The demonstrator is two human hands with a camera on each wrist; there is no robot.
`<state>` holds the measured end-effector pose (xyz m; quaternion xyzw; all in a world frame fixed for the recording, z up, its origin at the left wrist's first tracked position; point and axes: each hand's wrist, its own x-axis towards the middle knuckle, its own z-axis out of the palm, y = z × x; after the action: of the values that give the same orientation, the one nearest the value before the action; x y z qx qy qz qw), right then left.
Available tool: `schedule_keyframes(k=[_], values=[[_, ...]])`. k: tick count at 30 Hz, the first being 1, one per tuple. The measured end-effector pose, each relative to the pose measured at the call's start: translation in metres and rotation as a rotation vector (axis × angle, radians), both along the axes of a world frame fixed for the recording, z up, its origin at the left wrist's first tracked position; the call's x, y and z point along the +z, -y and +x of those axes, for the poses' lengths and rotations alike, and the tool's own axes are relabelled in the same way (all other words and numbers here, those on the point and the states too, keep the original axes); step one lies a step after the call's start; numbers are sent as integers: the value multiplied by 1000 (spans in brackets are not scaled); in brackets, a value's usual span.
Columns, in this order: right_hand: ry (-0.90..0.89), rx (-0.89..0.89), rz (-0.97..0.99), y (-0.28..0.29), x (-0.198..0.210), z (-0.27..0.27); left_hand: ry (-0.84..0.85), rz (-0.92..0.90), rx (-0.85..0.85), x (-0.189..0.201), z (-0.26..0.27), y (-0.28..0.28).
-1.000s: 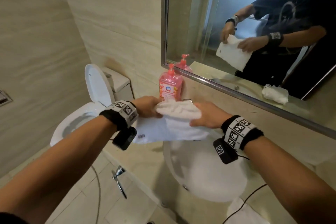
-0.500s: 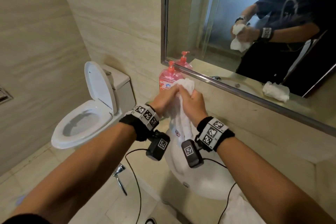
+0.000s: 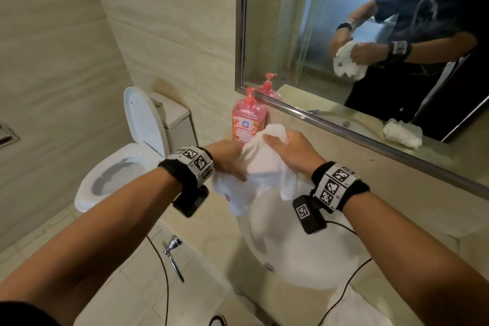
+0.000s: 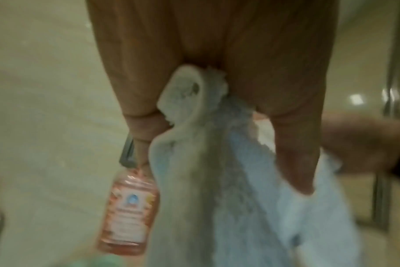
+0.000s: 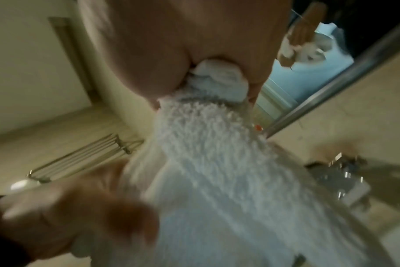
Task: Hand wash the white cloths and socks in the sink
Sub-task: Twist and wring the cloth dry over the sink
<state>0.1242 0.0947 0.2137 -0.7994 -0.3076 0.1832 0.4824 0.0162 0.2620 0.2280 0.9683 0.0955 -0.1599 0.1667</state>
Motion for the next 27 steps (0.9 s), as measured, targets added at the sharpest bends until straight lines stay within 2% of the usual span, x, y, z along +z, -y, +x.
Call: schedule_keyframes(k=[2,4,6,8,9,11,12,14,15,17,19,20,24,27], values=[[217,242,-218,10,5,4,-32,195,-26,-6,-4,-12],[442,398,-461,18,1,7,-25,182,-16,-12,-8,-25],[535,394,-629,26,-11,10,-10,-18,48,-17,-14,-39],[483,325,-664,34,-25,17,85,-289,119,-23,-17,-48],[408,275,-634,37,-29,20,173,-375,154,-26,-18,-48],[102,101,-429,37,-37,27,325,-487,249,-30,-17,-45],[-62,6,-290,35,-39,27,359,-553,307,-31,-16,-42],[-252,-174,-29,22,-41,26,355,-686,447,-34,-9,-33],[-264,-259,73,15,-42,19,335,-733,518,-35,-3,-25],[-161,-340,162,-4,-42,-3,326,-843,628,-32,8,-7],[-124,-328,206,-26,-42,-27,380,-1089,622,-24,16,14],[-151,-328,237,-34,-41,-35,413,-1147,605,-22,19,21],[-272,-470,244,-45,-36,-24,378,-1067,498,-27,20,34],[-207,-413,241,-52,-50,-23,440,-988,689,-29,23,24]])
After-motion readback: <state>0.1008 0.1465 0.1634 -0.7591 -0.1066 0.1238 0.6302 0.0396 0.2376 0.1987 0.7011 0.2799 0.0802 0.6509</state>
